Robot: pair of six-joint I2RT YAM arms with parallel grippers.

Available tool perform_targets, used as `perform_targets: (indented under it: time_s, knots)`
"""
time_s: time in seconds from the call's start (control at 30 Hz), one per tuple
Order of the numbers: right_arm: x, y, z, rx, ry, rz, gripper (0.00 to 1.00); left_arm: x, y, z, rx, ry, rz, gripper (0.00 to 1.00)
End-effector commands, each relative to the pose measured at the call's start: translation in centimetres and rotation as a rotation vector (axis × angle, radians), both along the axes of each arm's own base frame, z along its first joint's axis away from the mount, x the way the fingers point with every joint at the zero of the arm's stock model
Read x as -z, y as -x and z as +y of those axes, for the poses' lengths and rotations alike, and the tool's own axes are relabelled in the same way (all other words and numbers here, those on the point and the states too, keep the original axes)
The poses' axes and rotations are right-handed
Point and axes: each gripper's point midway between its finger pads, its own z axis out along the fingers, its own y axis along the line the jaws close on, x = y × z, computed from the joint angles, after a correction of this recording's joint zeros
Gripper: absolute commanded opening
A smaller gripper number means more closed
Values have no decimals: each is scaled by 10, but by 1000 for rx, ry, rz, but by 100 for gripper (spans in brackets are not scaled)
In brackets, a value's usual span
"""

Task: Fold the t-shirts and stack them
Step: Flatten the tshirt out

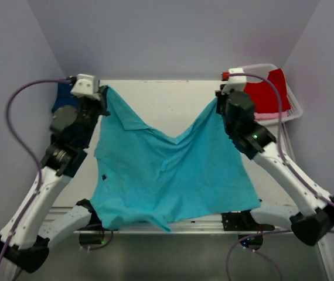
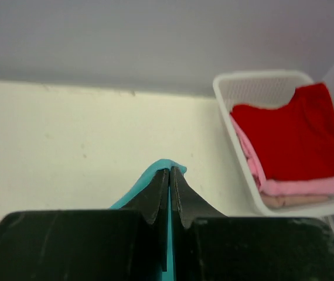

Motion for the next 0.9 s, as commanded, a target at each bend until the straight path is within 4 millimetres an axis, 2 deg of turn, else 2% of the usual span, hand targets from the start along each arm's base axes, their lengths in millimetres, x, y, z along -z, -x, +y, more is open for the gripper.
perform_targets:
  time_s: [0.0,0.03,0.07,0.1,0.13,0.17,0.2,0.23,0.27,0.3,0.4,0.6,0.77,0.8,0.83,0.87]
  knots:
    - [63,-33,-1,154,62,166,0,75,-64,8,-198,-76,164,0]
    - [95,-52,8,175,108,233,0,101,-77,5,-207,-94,202,0]
    - [114,-63,13,180,130,272,0,120,-87,4,-214,-97,238,0]
    - [129,-71,17,184,148,303,0,151,-105,-2,-216,-132,299,0]
    - [165,-87,22,201,183,369,0,175,-115,1,-214,-115,346,0]
    - [175,-97,25,206,188,384,0,189,-126,5,-226,-97,376,0]
    - [187,-104,27,213,200,407,0,223,-143,8,-244,-120,453,0]
    - [199,-112,27,226,208,430,0,229,-154,22,-285,-117,471,0]
    - [216,-124,29,241,223,461,0,243,-162,28,-306,-125,509,0]
    - [226,-129,29,249,226,477,0,266,-171,32,-326,-141,563,0]
    - [241,-148,26,289,223,476,0,286,-185,35,-329,-111,587,0]
    - [241,-170,-1,413,238,449,0,300,-206,44,-369,-96,591,0]
    - [234,-185,-31,506,206,413,0,273,-230,59,-409,-48,500,0]
    - [234,-189,-35,510,201,412,0,279,-237,59,-409,-51,505,0]
    - [243,-196,-41,509,207,432,0,264,-250,60,-395,-38,479,0]
    - [238,-203,-43,509,202,433,0,266,-257,59,-389,-39,489,0]
